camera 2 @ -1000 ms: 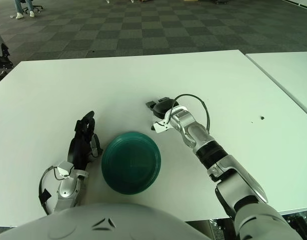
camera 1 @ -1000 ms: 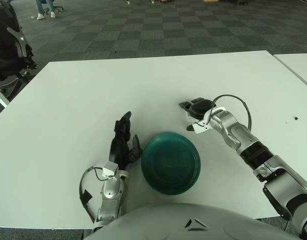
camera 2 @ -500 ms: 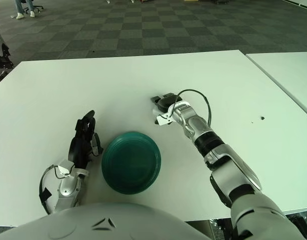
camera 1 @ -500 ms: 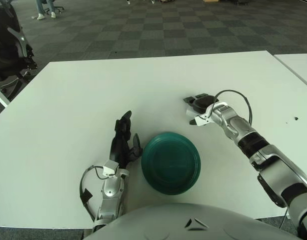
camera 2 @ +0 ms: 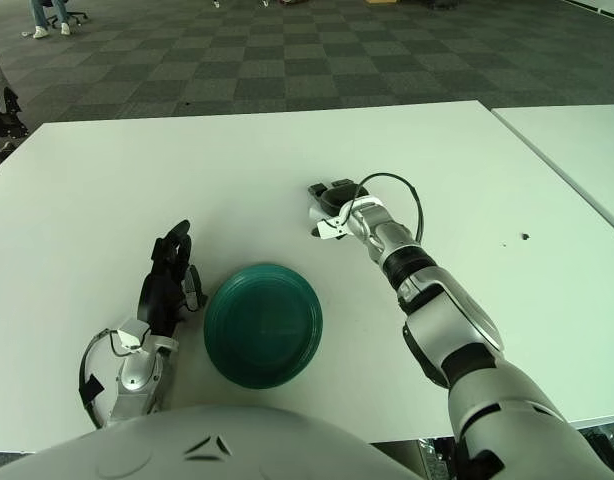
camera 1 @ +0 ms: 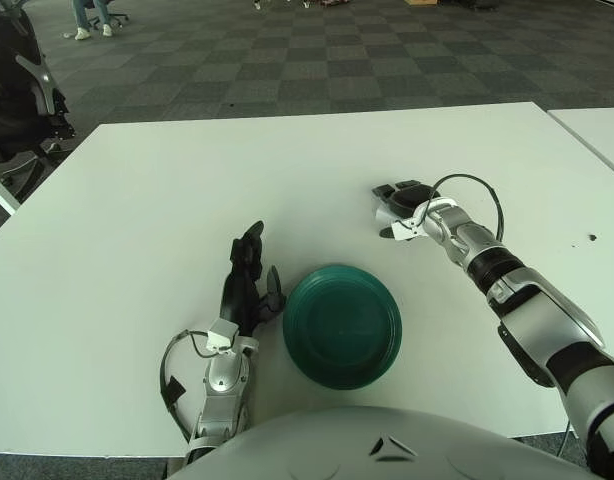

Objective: Put the charger into the plate.

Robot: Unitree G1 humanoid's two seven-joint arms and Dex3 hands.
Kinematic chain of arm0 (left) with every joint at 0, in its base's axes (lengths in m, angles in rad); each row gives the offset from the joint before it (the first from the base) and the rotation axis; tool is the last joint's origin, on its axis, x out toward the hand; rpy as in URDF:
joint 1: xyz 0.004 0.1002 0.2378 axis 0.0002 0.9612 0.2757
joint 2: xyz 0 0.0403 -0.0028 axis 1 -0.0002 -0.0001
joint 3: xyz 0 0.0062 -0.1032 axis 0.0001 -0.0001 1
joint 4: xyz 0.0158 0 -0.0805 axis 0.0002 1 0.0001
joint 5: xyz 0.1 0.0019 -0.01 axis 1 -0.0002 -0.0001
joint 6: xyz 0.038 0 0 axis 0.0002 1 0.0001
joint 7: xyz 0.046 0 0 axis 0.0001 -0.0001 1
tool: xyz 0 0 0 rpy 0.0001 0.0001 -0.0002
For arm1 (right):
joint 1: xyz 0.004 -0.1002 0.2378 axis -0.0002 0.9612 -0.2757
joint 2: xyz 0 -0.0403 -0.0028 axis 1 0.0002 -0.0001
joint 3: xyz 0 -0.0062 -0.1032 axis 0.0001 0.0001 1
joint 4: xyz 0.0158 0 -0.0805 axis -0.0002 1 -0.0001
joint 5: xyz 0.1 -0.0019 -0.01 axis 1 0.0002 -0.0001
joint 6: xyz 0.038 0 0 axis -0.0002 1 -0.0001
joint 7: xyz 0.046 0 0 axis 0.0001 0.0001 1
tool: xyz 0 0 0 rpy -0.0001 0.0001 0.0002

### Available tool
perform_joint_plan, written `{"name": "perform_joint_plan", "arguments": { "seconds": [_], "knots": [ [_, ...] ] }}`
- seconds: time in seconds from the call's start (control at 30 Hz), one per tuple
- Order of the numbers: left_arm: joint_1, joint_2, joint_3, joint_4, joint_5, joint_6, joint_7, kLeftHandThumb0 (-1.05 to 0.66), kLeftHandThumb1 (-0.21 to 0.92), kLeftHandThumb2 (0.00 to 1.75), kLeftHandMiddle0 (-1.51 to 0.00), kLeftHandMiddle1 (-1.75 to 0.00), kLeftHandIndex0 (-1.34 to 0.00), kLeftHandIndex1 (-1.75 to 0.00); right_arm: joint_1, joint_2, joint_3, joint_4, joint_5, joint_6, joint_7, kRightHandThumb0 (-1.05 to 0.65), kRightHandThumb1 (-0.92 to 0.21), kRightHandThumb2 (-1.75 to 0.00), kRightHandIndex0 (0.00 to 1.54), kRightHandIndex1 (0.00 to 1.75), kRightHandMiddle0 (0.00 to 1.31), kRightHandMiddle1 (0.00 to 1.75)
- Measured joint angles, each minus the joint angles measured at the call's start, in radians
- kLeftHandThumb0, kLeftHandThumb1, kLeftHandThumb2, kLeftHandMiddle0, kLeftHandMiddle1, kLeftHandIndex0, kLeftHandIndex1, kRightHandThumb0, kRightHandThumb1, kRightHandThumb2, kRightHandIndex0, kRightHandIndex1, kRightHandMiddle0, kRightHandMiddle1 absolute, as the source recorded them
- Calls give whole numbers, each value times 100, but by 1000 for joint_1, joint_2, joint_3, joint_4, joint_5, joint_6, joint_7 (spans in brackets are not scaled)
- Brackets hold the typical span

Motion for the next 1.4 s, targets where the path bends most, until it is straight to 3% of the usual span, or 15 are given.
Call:
{"name": "perform_joint_plan", "arguments": {
  "seconds": [0.07,0.1,0.17,0.2,0.3,0.37,0.47,0.6,0.87,1.23,1.4],
  "knots": [
    [-1,0,-1,0,1,0,0,-85,92,99,-15,0,0,-59,-6,4,7,33,1,-10,-42,-82,-92,-71,31,11,0,66],
    [-1,0,-2,0,1,-1,0,-86,92,100,-15,0,0,-60,-9,6,11,48,0,-14,-62,-81,-92,-70,35,70,3,90],
    [-3,0,-4,-1,3,-1,0,-87,92,100,-15,0,0,-61,-13,7,32,96,-9,-29,-150,-79,-92,-68,40,121,7,113],
    [-3,0,-5,-2,4,-1,0,-87,92,100,-15,0,0,-62,-14,7,44,122,-15,-35,-200,-77,-92,-66,46,140,11,130],
    [-2,0,-6,-3,4,0,3,-89,92,100,-16,-1,0,-65,-24,7,93,186,-53,-41,-329,-70,-92,-63,56,163,24,159],
    [-1,0,-8,-3,5,0,5,-90,92,100,-16,-1,0,-66,-32,10,119,226,-64,-40,-389,-67,-92,-62,60,169,30,167],
    [-1,0,-10,-4,5,0,8,-91,92,100,-17,-1,0,-66,-38,19,129,253,-63,-30,-428,-48,-77,-75,67,173,32,172],
    [1,0,-11,-6,5,2,12,-92,92,101,-17,-1,0,-67,-39,36,122,276,-44,-5,-451,-41,-69,-84,74,174,35,174],
    [3,0,-11,-8,0,5,11,-94,92,101,-17,-1,0,-68,-33,40,113,294,-9,0,-497,-40,-65,-90,81,175,37,175],
    [3,0,-10,-10,-6,7,12,-91,92,100,-17,0,0,-68,-41,10,96,287,30,-75,-511,-39,-64,-90,84,175,37,175],
    [8,0,-9,-13,-4,6,17,-94,92,101,-18,-1,0,-69,-37,-27,87,226,35,-129,-496,-40,-62,-94,84,175,39,175]
  ]
}}
